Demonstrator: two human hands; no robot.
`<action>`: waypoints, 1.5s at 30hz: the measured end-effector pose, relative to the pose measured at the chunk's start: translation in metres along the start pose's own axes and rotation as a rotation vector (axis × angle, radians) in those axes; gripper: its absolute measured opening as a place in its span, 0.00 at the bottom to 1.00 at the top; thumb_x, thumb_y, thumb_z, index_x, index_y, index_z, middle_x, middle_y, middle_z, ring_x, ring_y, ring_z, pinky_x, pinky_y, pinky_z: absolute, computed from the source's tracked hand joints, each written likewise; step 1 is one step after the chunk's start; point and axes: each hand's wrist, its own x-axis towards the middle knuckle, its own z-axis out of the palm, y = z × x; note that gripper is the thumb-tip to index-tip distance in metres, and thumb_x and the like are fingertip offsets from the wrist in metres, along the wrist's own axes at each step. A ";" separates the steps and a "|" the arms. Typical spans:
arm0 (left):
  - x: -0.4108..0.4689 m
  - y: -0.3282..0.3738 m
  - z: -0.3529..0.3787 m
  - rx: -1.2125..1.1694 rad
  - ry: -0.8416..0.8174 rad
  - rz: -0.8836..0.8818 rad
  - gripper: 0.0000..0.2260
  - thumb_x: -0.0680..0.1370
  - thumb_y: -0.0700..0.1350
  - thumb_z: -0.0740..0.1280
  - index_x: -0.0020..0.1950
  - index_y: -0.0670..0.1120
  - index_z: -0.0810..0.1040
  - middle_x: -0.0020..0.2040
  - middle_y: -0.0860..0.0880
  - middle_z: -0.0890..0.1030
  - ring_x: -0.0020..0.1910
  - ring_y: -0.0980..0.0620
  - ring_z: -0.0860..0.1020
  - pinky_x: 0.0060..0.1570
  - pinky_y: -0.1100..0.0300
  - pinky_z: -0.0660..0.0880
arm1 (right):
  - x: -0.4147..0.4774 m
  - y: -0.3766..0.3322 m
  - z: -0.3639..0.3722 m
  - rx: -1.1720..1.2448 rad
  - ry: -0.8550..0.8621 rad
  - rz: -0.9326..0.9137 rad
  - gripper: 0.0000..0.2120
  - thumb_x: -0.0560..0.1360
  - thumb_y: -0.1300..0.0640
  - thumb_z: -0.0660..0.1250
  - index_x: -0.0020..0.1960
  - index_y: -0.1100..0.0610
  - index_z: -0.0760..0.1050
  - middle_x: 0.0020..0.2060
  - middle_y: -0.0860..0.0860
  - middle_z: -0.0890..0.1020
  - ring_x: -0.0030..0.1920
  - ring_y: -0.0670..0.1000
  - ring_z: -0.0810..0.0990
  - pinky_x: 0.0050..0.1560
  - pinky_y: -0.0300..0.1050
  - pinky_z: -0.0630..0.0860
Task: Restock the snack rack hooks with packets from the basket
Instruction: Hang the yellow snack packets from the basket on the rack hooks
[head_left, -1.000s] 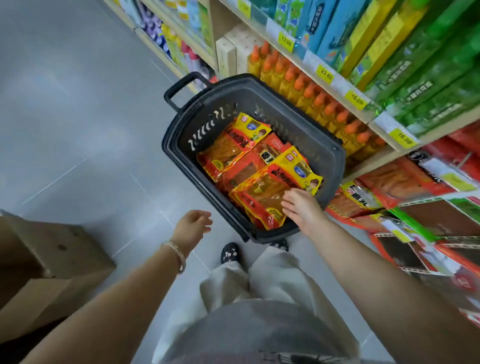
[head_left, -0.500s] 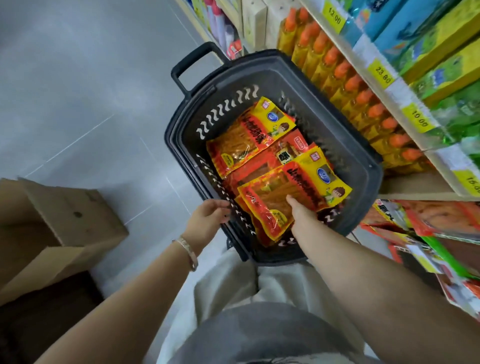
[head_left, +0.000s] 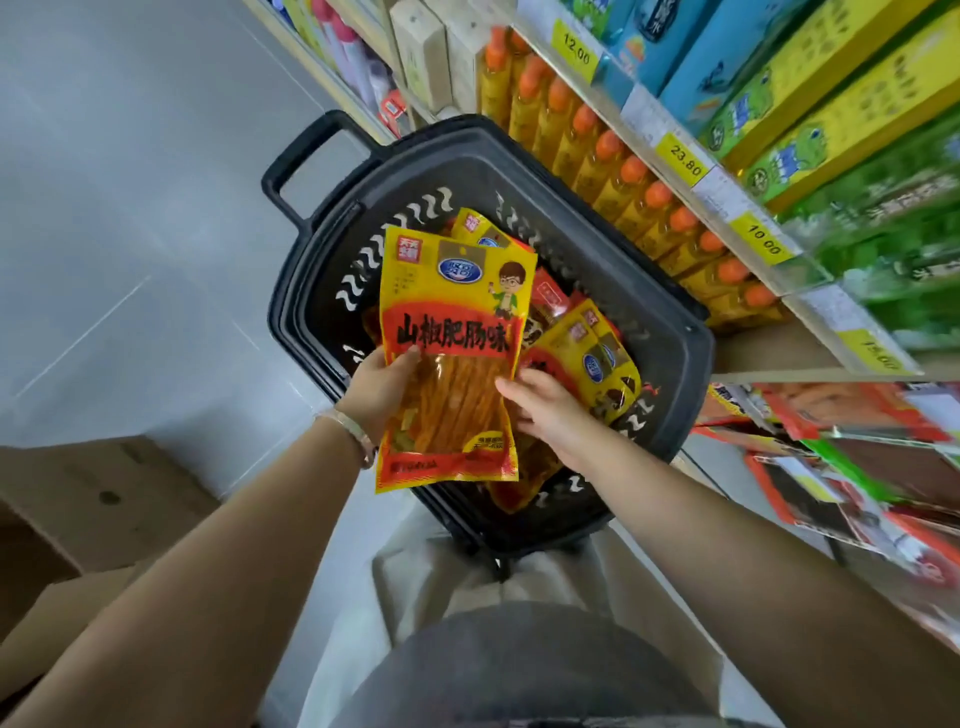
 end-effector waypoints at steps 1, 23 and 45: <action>0.002 -0.001 -0.004 0.032 0.019 -0.001 0.11 0.81 0.46 0.60 0.60 0.41 0.74 0.48 0.44 0.80 0.48 0.42 0.79 0.55 0.43 0.76 | 0.005 0.003 0.000 0.078 0.081 0.031 0.30 0.74 0.44 0.67 0.71 0.53 0.64 0.67 0.51 0.71 0.67 0.54 0.70 0.67 0.53 0.67; 0.014 0.020 -0.042 0.182 -0.218 -0.090 0.17 0.82 0.53 0.55 0.67 0.47 0.71 0.58 0.41 0.80 0.55 0.40 0.80 0.55 0.40 0.76 | -0.012 0.036 0.035 0.556 0.697 -0.088 0.24 0.64 0.58 0.78 0.54 0.47 0.71 0.45 0.43 0.78 0.43 0.43 0.76 0.41 0.39 0.69; -0.286 -0.044 0.229 0.418 -0.785 1.044 0.10 0.80 0.49 0.62 0.43 0.57 0.80 0.44 0.62 0.81 0.46 0.65 0.77 0.51 0.64 0.71 | -0.396 0.236 -0.080 0.419 1.603 -0.619 0.15 0.81 0.49 0.55 0.39 0.52 0.70 0.34 0.41 0.73 0.34 0.44 0.70 0.38 0.35 0.64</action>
